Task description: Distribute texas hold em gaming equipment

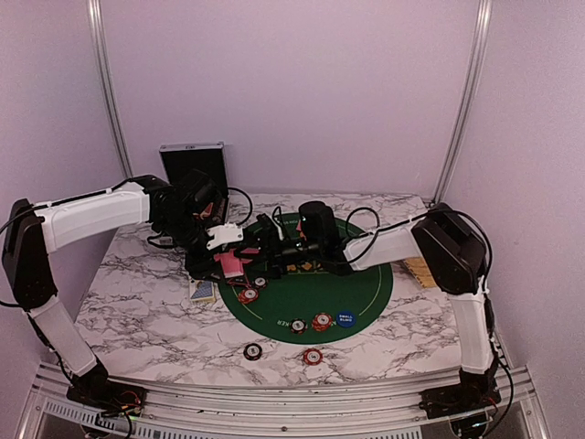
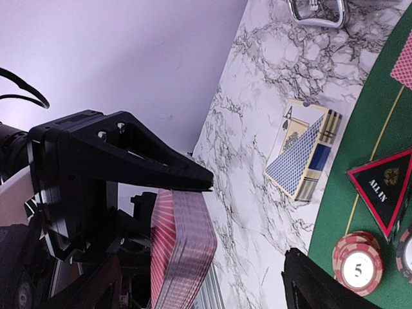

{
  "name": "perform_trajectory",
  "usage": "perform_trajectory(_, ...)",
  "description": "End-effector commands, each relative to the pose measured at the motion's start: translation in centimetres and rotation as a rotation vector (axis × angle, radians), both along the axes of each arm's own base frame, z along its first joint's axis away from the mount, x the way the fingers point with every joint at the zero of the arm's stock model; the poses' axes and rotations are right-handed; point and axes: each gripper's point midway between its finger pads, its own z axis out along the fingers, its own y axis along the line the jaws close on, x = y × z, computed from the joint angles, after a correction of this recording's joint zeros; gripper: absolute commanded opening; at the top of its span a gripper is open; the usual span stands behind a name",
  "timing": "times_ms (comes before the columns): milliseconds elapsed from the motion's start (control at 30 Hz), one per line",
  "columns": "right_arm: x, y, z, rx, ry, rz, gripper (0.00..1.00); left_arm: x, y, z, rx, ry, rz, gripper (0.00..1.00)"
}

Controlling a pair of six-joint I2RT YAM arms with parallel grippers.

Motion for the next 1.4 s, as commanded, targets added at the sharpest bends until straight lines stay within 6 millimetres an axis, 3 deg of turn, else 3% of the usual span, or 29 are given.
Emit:
perform_trajectory(0, -0.4, 1.4, 0.9, 0.038, -0.018, 0.034, 0.85, -0.3, -0.8, 2.0, -0.039, -0.017, -0.013, 0.00)
perform_trajectory(333, -1.2, 3.3, 0.8, 0.047, -0.012, 0.075, 0.84, -0.4, -1.3, 2.0, -0.038, -0.021, -0.023, 0.00)
perform_trajectory(800, -1.8, 4.4, -0.7, 0.018, 0.019, 0.113, 0.82, -0.7, -1.4, 2.0, -0.037, -0.017, -0.033, 0.00)
perform_trajectory(1000, -0.9, 3.4, -2.2, -0.048, 0.025, 0.072, 0.81, -0.8, -1.3, 1.9, -0.033, -0.017, -0.034, 0.00)
perform_trajectory(1367, 0.7, -0.1, -2.6, -0.081, 0.023, -0.004, 0.71, -0.7, -1.2, 1.9, -0.030, -0.019, -0.037, 0.00)
